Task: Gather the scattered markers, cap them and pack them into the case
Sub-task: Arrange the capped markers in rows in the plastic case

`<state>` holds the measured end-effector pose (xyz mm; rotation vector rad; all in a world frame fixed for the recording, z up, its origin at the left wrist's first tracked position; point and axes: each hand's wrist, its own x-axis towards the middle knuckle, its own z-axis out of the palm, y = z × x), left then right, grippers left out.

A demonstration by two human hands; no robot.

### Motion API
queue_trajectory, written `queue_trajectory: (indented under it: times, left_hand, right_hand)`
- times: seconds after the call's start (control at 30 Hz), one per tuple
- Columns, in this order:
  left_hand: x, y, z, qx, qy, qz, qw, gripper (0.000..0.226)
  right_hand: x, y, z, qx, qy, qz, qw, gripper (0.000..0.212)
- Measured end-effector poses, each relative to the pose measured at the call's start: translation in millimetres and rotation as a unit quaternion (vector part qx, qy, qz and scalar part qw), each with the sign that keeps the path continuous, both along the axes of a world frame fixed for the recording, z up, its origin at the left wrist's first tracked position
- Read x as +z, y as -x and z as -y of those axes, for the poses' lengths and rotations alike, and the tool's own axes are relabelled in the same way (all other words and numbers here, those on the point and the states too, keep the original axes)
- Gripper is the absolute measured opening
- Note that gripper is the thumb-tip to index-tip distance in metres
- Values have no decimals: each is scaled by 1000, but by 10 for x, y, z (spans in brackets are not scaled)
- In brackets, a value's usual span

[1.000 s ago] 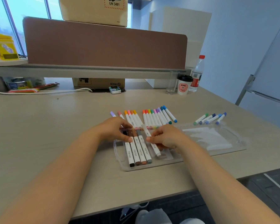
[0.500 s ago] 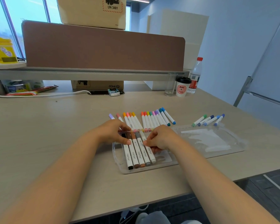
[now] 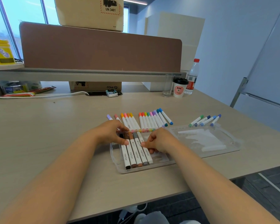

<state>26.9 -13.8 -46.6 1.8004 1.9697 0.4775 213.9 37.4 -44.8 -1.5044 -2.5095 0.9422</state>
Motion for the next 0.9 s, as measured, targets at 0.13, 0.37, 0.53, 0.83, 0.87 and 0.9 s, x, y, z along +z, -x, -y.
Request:
queue_trajectory:
  times: [0.13, 0.37, 0.53, 0.83, 0.87, 0.9]
  left_hand:
    - [9, -11, 8, -3, 0, -7, 1000, 57]
    - [15, -24, 15, -9, -7, -37, 999, 56]
    - [42, -131, -48, -13, -30, -84, 996, 44]
    - [240, -720, -596, -54, -116, -87, 988, 22]
    - [242, -811, -698, -67, -116, -86, 987, 21]
    - [232, -897, -795, -80, -116, -88, 986, 20]
  right_hand:
    - [14, -25, 1, 10, 6, -6, 1000, 21]
    - [85, -103, -34, 17, 53, -37, 998, 11]
    - [71, -138, -51, -1, 47, -82, 996, 7]
    - [68, -653, -550, -160, -57, -247, 954, 17]
    - [54, -759, -653, -179, -68, -249, 949, 18]
    - [34, -870, -757, -194, -78, -255, 944, 19]
